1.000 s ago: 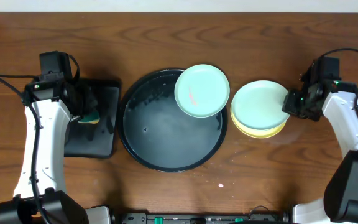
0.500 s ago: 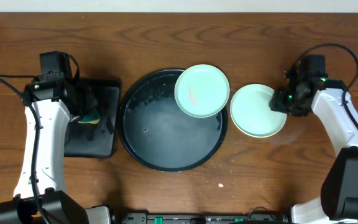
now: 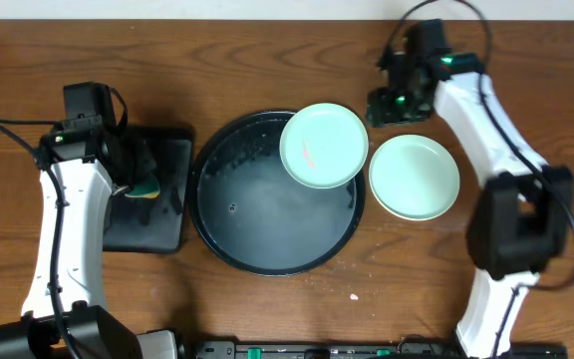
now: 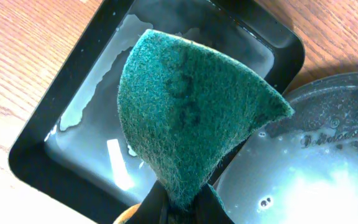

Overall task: Clean dirty plates on tray and stack at the side
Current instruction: 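Move right gripper to the remaining green plate and grasp its rim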

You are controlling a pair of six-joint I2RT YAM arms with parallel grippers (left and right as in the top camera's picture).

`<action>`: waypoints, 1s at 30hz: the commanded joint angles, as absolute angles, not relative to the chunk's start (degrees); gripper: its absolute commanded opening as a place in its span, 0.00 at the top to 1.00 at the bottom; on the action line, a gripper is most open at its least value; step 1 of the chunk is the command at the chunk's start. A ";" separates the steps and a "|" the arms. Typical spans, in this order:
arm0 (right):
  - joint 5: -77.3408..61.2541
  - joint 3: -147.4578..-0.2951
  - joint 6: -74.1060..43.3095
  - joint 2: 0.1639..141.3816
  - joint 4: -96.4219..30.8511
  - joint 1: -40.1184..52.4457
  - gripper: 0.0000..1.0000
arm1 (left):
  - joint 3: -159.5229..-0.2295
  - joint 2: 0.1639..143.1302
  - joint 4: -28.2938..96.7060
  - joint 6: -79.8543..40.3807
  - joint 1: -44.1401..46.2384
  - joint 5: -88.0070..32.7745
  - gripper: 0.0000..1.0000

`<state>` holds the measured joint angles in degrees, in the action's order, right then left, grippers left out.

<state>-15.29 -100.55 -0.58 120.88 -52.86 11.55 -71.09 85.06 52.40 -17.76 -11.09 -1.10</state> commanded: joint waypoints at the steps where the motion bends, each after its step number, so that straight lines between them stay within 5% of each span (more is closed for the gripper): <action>1: -17.65 -102.48 2.87 125.25 -52.86 13.04 0.45 | -72.12 85.43 52.47 -17.47 -11.18 -0.40 0.93; 7: -17.65 -102.48 2.87 128.62 -52.69 13.85 0.55 | -72.12 85.43 52.45 -17.47 -11.18 -0.40 0.93; 14: -17.76 -102.50 2.79 128.97 -52.29 13.93 0.98 | -72.12 85.43 52.45 -17.47 -11.18 -0.40 0.93; 22: -23.49 -105.12 2.07 126.82 -55.33 14.85 0.99 | -72.12 85.43 52.45 -17.47 -11.18 -0.40 0.93; 30: -23.33 -105.84 -11.40 123.94 -56.31 21.45 0.99 | -72.12 85.43 52.47 -17.78 -11.18 -0.40 0.92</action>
